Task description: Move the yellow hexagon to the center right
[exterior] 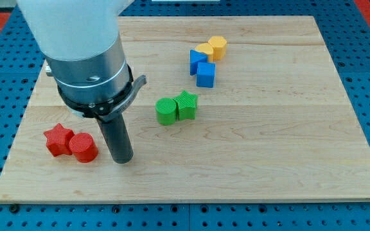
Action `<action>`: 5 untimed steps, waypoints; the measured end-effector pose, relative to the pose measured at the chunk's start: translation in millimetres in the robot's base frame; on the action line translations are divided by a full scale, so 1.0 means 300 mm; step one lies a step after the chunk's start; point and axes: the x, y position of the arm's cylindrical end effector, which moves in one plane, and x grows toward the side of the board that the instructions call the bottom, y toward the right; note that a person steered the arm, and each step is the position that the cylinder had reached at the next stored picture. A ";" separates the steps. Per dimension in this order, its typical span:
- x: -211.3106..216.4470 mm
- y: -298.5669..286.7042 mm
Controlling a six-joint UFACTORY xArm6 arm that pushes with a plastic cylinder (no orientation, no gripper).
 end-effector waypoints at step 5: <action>-0.006 0.114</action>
